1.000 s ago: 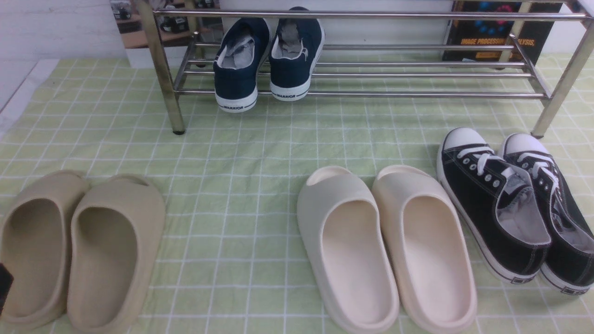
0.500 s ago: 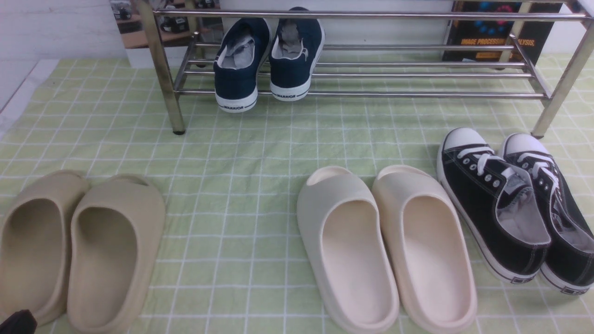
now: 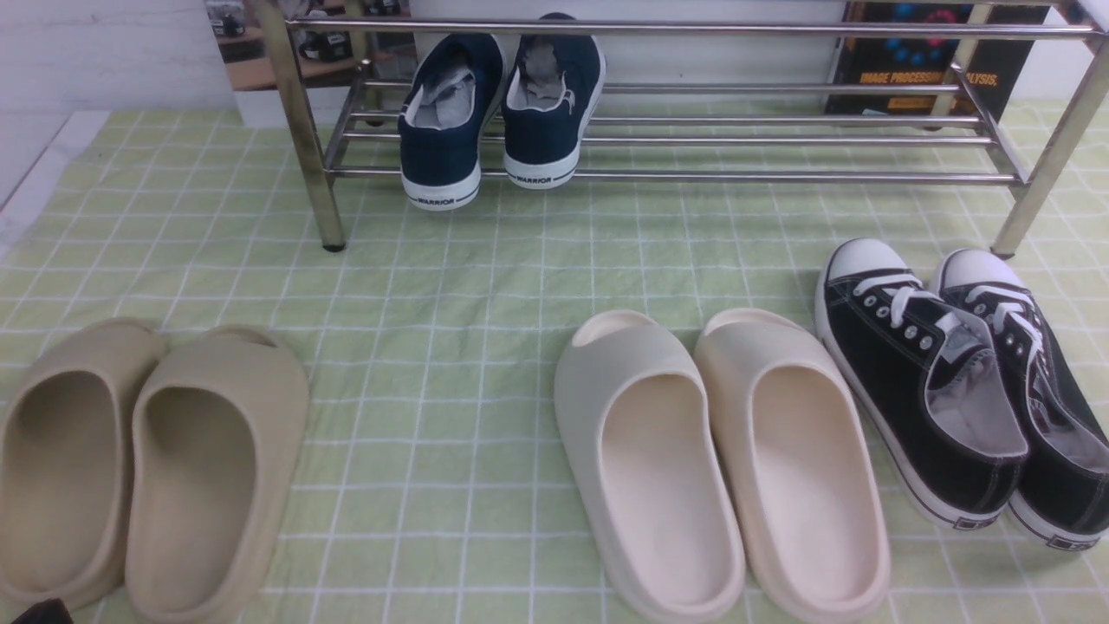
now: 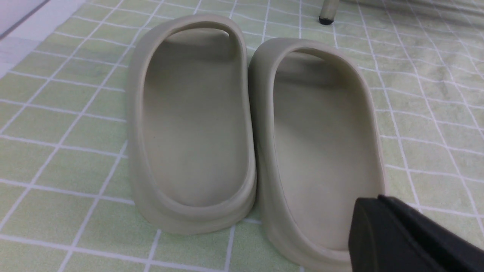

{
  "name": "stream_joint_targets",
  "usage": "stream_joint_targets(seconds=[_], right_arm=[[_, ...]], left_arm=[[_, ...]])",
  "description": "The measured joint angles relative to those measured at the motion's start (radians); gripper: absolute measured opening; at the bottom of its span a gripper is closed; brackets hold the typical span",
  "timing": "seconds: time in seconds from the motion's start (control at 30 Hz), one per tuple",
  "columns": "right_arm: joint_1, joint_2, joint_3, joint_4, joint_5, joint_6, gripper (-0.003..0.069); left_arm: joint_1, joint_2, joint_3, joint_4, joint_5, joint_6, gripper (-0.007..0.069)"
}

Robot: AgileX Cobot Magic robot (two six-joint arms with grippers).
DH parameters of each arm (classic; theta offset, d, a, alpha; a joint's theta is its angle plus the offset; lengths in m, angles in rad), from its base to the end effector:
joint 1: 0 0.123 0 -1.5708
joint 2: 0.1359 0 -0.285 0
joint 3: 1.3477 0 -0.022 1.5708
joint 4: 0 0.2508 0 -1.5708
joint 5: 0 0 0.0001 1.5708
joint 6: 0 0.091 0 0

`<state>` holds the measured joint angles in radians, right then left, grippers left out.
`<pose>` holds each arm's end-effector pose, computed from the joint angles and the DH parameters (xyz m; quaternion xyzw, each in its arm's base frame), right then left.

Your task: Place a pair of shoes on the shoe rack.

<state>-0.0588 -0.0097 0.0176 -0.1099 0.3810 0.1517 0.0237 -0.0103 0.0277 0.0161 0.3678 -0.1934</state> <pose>0.0521 -0.0068 0.1737 0.0557 0.8027 -0.0191 0.5934 0.0528 0.0018 0.1713 -0.0828 0.8000 -0.0436 0.5927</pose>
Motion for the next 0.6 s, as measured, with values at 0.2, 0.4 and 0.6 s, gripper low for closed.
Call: stream_joint_targets(seconds=[0.2, 0.4, 0.6], right_arm=[[0.0, 0.0, 0.0, 0.0, 0.0, 0.0, 0.0239], [0.0, 0.0, 0.0, 0.0, 0.0, 0.0, 0.0239], [0.0, 0.0, 0.0, 0.0, 0.0, 0.0, 0.0239]], left_arm=[[0.0, 0.0, 0.0, -0.006, 0.001, 0.0, -0.0013], [0.0, 0.0, 0.0, -0.008, 0.001, 0.001, -0.0013], [0.0, 0.0, 0.0, -0.008, 0.001, 0.001, -0.0013]])
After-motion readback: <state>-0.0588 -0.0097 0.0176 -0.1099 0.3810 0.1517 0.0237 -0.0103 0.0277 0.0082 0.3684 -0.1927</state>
